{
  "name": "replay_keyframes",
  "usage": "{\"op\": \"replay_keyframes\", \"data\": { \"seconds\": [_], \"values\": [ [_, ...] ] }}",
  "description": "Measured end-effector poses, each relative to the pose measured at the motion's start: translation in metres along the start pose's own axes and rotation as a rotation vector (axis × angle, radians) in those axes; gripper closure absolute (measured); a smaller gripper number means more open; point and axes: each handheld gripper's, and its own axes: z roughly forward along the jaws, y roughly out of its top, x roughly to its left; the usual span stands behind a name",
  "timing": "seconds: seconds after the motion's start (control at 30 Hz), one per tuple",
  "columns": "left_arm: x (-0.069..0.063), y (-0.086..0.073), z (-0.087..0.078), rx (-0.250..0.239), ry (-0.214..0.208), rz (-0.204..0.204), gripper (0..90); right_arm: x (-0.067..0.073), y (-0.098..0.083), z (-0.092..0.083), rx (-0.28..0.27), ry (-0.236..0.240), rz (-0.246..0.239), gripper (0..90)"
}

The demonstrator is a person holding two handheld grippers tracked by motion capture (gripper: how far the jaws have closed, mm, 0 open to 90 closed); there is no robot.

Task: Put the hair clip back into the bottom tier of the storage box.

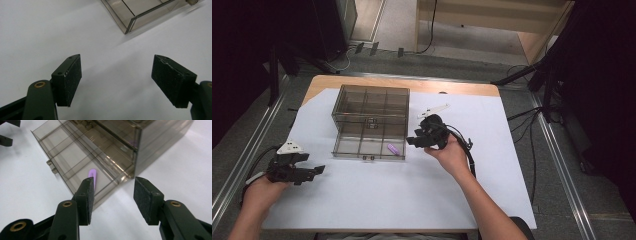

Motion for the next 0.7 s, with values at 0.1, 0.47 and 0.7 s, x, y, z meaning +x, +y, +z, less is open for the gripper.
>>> {"op": "replay_keyframes", "data": {
  "seconds": [0.1, 0.47, 0.7],
  "values": [
    [0.0, 0.001, 0.001, 0.002, -0.002, 0.002, 25.0, -0.006, -0.003, -0.004, -0.005, -0.008, 0.012, 52.3],
    [0.002, 0.005, 0.003, 0.0, -0.009, 0.003, 25.0, -0.023, -0.013, -0.013, -0.011, -0.034, 0.053, 51.2],
    [0.003, 0.006, 0.004, -0.002, -0.005, 0.002, 25.0, -0.031, -0.018, -0.015, -0.007, -0.049, 0.068, 50.8]
  ]
}}
